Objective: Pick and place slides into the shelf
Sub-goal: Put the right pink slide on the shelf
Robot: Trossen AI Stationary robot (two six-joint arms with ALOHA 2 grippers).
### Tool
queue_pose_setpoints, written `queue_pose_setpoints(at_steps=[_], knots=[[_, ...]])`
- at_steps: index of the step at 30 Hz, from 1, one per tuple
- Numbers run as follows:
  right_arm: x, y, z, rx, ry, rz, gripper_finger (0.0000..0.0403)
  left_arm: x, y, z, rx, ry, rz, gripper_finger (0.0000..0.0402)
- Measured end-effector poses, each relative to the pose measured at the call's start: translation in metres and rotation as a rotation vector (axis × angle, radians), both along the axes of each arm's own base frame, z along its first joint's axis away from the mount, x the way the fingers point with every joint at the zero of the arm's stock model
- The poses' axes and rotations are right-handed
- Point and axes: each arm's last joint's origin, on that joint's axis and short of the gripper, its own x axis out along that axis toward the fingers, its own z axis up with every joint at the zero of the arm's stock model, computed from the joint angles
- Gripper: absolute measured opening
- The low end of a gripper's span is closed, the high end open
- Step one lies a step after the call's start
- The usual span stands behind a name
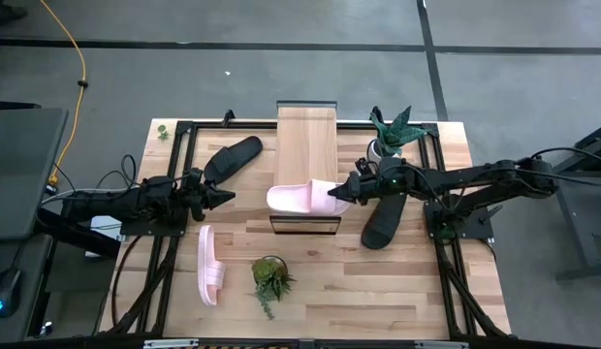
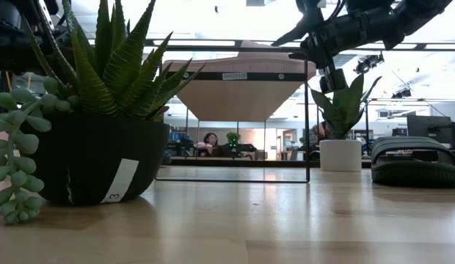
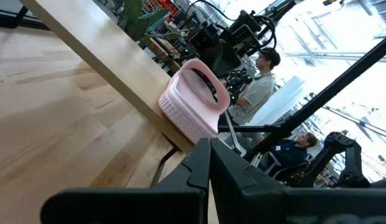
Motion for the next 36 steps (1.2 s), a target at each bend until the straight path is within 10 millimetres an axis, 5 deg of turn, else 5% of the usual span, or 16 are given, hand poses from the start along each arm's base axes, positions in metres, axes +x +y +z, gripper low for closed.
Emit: queue_pose_setpoints(at_steps=[36], knots=[[-0.013, 0.009, 0.008, -0.029, 0.042, -0.128, 0.0099, 0.000, 0.000, 0.000, 0.000, 0.002, -0.006, 0.0001]])
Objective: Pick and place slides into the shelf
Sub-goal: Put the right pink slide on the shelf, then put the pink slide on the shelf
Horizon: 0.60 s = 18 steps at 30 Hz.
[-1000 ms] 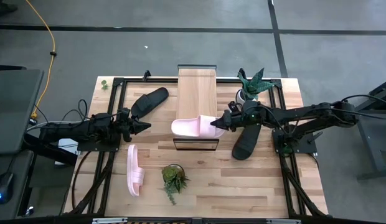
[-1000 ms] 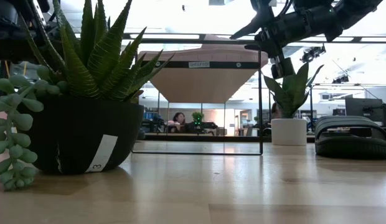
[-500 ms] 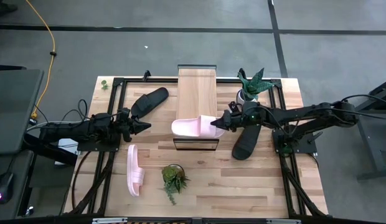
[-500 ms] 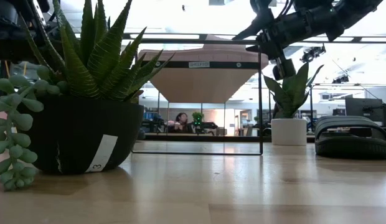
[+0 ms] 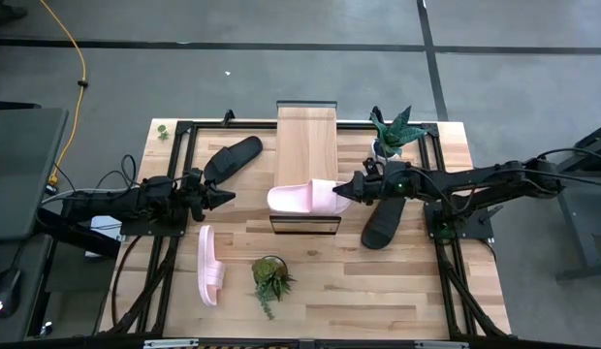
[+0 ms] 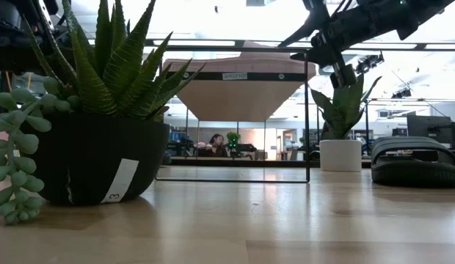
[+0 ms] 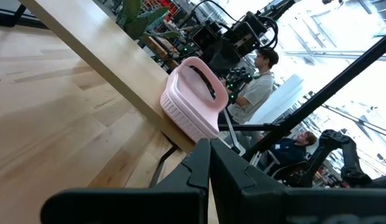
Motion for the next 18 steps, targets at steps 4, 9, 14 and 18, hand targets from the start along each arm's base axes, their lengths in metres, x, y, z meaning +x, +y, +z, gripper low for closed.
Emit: queue_pose_setpoints(at_steps=[4, 9, 14, 18], knots=[[-0.003, 0.001, 0.001, -0.008, 0.013, -0.016, 0.0099, 0.000, 0.000, 0.000, -0.001, -0.001, 0.001, 0.0001], [-0.007, 0.002, 0.001, -0.008, 0.037, -0.015, 0.0099, 0.000, 0.000, 0.000, -0.001, 0.000, 0.000, 0.0001], [-0.011, 0.002, 0.005, -0.022, 0.018, -0.021, 0.0099, 0.000, 0.000, 0.000, -0.008, -0.002, 0.000, 0.0001], [-0.017, 0.001, 0.013, -0.057, -0.008, -0.042, 0.0099, 0.000, 0.000, 0.000, -0.031, -0.006, 0.000, 0.0001]])
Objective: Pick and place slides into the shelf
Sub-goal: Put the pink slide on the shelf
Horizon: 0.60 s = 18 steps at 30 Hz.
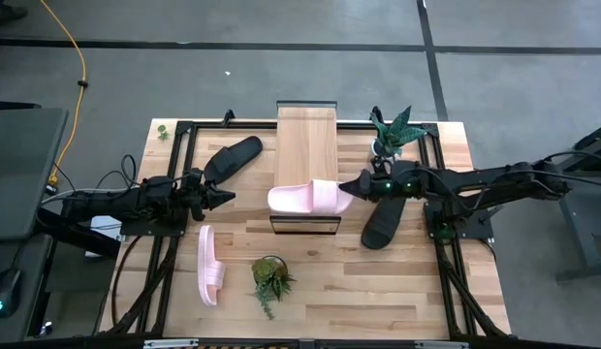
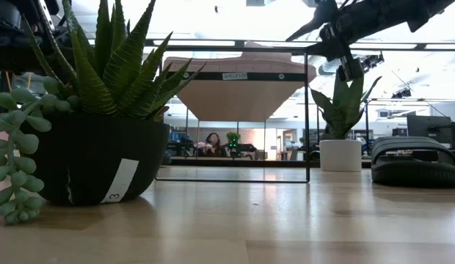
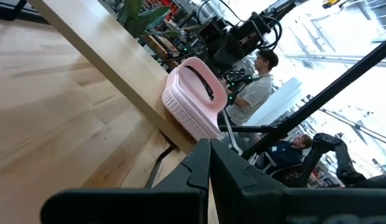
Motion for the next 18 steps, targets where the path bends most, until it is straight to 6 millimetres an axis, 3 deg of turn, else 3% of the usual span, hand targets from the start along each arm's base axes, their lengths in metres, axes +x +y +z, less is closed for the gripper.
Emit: queue_pose_setpoints(at_steps=[11, 18], knots=[[-0.010, -0.006, 0.002, -0.055, 0.043, -0.063, 0.0099, 0.005, 0.001, -0.004, -0.070, 0.061, 0.017, 0.0001], [-0.010, -0.006, 0.002, -0.079, 0.045, -0.083, 0.0099, 0.008, 0.002, 0.026, -0.004, 0.065, 0.027, 0.0001]])
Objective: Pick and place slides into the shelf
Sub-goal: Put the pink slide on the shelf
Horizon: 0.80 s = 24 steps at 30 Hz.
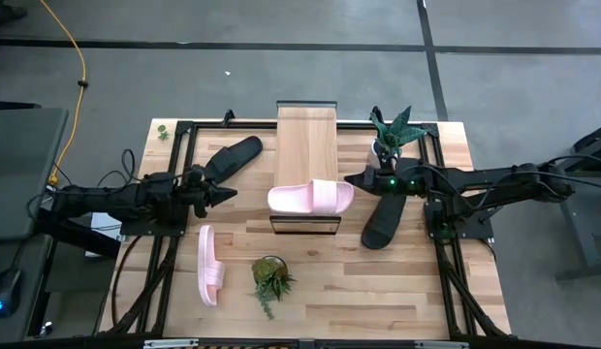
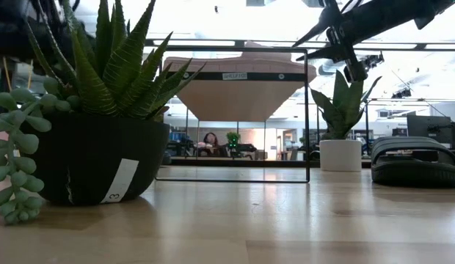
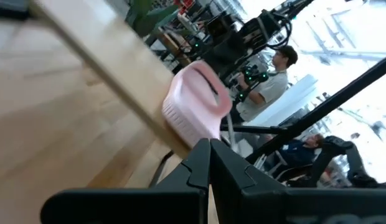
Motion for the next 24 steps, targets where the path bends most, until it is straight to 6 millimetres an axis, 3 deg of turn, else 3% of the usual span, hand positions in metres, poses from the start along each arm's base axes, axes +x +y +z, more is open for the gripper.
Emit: queue_pose_setpoints(at_steps=[7, 14, 24], knots=[[0.000, 0.000, 0.000, -0.006, 0.002, 0.021, 0.0099, 0.009, -0.002, 0.026, 0.050, 0.211, -0.131, 0.0001], [0.000, 0.001, 0.000, -0.023, 0.007, 0.034, 0.0099, 0.020, -0.006, 0.046, -0.088, 0.379, -0.329, 0.0001], [0.000, 0.001, 0.000, -0.041, 0.011, 0.048, 0.0099, 0.035, -0.012, 0.034, -0.405, 0.567, -0.561, 0.0001]])
